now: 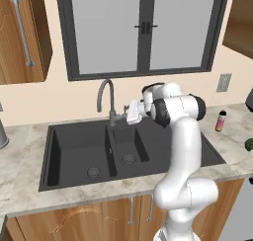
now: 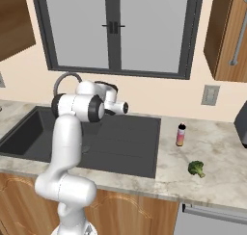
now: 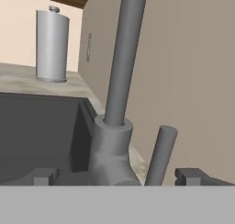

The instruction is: Turn on the sink faucet. Then move the broccoli from the counter to the sink. Turn off the sink. Move the vegetable from the sink to the pot next to the stove. Finally move the pot to the rear right burner.

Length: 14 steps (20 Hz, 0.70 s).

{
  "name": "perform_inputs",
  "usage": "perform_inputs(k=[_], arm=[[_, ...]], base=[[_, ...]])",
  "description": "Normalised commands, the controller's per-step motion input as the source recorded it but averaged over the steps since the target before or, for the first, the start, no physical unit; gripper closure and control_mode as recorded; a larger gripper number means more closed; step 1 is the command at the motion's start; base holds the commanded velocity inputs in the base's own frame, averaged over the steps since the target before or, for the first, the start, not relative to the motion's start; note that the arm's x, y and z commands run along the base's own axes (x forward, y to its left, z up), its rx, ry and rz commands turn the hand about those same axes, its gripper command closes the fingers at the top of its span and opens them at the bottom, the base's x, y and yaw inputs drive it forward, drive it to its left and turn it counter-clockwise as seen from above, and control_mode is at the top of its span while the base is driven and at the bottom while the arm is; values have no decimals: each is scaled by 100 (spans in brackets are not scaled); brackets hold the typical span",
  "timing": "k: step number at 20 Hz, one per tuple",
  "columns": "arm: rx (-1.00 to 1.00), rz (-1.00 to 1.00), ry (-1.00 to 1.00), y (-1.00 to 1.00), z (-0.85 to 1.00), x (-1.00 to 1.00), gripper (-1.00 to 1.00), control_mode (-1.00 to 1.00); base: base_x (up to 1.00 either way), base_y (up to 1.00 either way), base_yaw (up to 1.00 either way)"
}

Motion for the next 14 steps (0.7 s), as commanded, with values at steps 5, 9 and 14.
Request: perform_inputs(k=[5,9,14], arm=[[0,0,2,18,0,16,-100,-100],[0,0,2,22,0,9,-100,-100],[0,0,2,24,0,0,-100,-100]], base=[[0,0,0],[0,0,0],[0,0,0]])
